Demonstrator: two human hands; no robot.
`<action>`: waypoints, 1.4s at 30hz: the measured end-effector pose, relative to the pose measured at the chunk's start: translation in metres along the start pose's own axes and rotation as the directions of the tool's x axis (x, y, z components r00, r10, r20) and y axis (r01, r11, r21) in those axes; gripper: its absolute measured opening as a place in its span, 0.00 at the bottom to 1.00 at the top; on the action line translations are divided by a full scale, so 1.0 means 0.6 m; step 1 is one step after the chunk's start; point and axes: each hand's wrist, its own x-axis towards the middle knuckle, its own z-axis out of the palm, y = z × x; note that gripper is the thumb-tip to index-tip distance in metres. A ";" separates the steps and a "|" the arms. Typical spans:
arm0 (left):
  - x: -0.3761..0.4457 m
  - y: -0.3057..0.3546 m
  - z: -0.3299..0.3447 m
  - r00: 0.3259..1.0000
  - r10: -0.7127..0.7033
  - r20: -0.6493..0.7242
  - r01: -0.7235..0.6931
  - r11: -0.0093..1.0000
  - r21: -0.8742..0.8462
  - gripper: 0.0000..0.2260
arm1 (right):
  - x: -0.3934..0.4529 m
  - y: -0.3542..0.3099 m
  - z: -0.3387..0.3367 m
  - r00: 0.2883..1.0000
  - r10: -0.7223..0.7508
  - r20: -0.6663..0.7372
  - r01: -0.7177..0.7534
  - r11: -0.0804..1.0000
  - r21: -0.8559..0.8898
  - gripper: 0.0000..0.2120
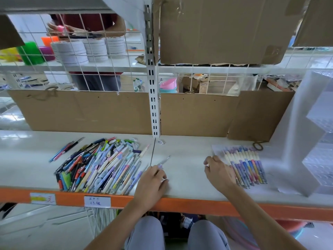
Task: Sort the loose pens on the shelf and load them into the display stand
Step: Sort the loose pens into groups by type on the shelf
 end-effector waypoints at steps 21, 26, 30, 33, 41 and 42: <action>-0.075 -0.125 -0.087 0.925 -0.375 0.055 0.358 0.912 0.200 0.14 | 0.009 -0.206 0.067 0.938 -0.277 0.207 0.259 0.960 0.107 0.11; -0.051 -0.113 -0.085 0.930 -0.368 0.019 0.366 0.927 0.079 0.08 | 0.015 -0.206 0.062 0.967 -0.188 0.173 0.168 0.978 0.123 0.10; -0.042 -0.107 -0.079 0.935 -0.352 0.046 0.350 0.935 0.052 0.08 | 0.025 -0.197 0.066 0.986 -0.070 0.153 0.038 0.977 0.209 0.12; -0.042 -0.105 -0.072 0.939 -0.341 0.054 0.336 0.938 0.083 0.10 | 0.031 -0.192 0.068 0.983 -0.113 0.147 0.075 0.967 0.244 0.13; -0.048 -0.104 -0.073 0.948 -0.312 0.063 0.306 0.947 0.096 0.11 | 0.049 -0.190 0.062 0.962 -0.174 0.211 0.129 0.969 0.212 0.07; -0.051 -0.104 -0.072 0.951 -0.303 0.068 0.296 0.951 0.095 0.11 | 0.051 -0.188 0.060 0.963 -0.159 0.217 0.118 0.974 0.192 0.08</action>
